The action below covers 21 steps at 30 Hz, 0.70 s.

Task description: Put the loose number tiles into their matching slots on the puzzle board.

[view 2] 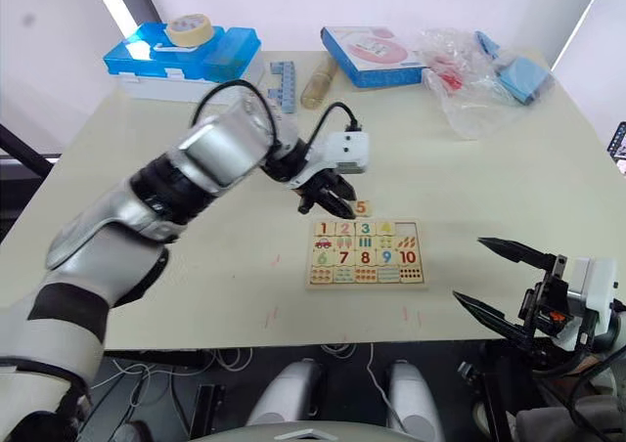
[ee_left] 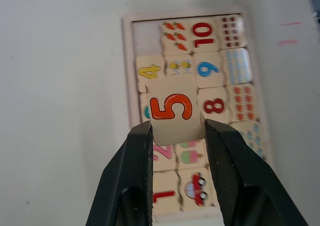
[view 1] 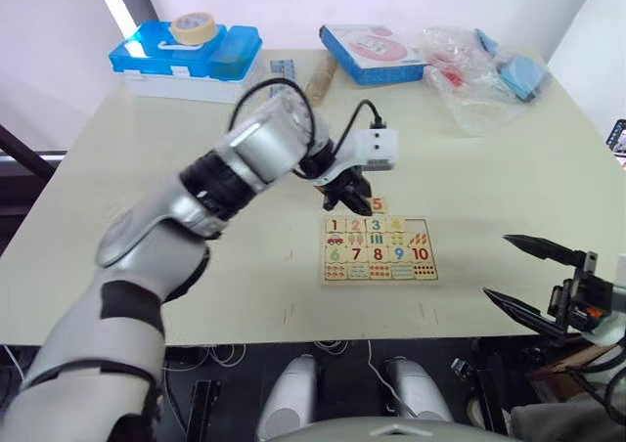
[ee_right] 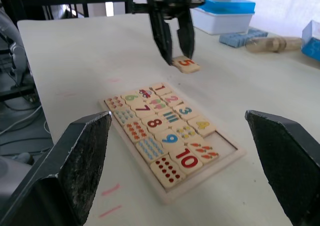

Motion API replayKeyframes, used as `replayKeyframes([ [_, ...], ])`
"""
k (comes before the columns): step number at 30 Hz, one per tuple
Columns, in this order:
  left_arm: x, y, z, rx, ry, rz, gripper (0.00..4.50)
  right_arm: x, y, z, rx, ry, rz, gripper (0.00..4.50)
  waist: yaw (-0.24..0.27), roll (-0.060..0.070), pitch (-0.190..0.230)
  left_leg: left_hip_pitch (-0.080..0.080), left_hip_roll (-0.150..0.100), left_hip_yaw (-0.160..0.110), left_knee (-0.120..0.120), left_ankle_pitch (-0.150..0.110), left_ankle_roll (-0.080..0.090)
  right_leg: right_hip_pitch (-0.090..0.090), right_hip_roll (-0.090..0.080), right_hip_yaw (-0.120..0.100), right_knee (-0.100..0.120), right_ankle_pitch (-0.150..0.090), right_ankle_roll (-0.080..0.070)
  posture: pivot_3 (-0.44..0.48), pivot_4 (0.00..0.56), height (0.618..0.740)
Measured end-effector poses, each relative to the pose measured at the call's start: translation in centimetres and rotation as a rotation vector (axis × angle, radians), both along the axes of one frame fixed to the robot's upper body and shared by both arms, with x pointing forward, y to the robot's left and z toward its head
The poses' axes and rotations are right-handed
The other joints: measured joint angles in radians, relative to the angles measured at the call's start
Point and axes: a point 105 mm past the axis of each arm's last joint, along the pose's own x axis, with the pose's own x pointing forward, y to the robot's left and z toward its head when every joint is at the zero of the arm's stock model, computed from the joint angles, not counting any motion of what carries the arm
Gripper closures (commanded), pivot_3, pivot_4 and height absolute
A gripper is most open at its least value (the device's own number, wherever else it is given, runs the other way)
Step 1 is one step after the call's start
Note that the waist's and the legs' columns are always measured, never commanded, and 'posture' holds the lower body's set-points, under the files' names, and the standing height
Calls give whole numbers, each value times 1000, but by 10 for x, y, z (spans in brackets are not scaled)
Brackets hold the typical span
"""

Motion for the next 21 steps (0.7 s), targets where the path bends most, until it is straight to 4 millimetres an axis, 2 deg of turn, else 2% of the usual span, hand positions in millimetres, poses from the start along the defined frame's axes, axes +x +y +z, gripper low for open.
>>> replayKeyframes([
  [7,11,-36,-10,102,-25,-28,3034,-6,-3,-1,-6,-6,-34,0,0,0,0,-1,-1,-1,1,0,0,0,0,-1,0,0,1,0,150,740],
  [13,15,-51,-31,144,-18,-37,3034,-11,-2,-1,-4,-8,-62,0,0,1,0,-2,-1,-2,1,0,0,-1,0,-1,0,0,1,0,150,740],
  [21,17,-61,-44,161,-28,-31,3034,-14,0,-1,0,-21,-86,0,1,1,0,-3,-1,-3,1,0,0,-1,0,-2,0,0,1,0,150,740],
])
